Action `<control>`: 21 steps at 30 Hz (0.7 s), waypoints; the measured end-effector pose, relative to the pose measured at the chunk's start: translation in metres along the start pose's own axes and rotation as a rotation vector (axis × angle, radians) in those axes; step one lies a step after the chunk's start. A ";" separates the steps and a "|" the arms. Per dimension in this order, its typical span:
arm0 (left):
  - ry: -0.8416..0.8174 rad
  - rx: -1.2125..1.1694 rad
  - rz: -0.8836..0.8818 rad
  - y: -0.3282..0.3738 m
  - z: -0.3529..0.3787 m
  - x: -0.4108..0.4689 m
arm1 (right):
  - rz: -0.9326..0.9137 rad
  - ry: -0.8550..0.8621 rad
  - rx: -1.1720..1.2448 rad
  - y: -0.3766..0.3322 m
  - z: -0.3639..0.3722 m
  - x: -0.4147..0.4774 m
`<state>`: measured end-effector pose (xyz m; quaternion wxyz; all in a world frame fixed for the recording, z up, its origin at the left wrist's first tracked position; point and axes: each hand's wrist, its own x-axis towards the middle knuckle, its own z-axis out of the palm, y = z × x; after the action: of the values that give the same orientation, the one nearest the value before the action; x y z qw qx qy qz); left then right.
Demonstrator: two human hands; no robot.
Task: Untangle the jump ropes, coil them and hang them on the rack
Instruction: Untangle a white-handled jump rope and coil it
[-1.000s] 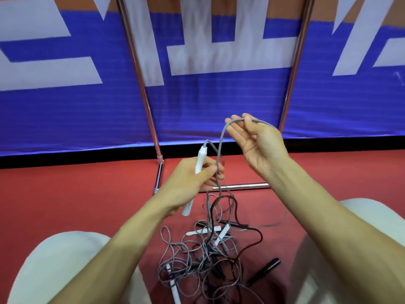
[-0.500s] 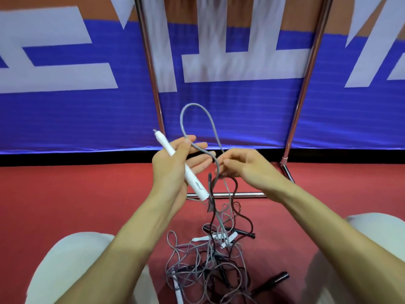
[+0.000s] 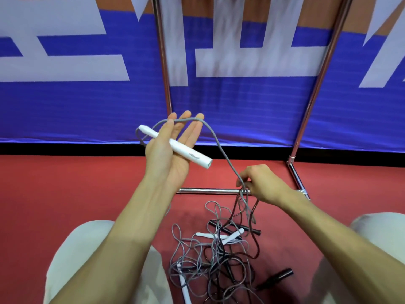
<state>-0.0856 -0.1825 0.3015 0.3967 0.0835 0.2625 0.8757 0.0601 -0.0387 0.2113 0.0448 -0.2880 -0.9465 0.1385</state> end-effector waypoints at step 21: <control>0.005 -0.038 -0.036 -0.016 -0.003 0.005 | -0.033 -0.337 0.833 -0.039 -0.005 -0.011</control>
<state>-0.0797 -0.1713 0.2902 0.4131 0.0690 0.2484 0.8734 0.0495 -0.0745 0.2274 0.0042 -0.2035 -0.8087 0.5519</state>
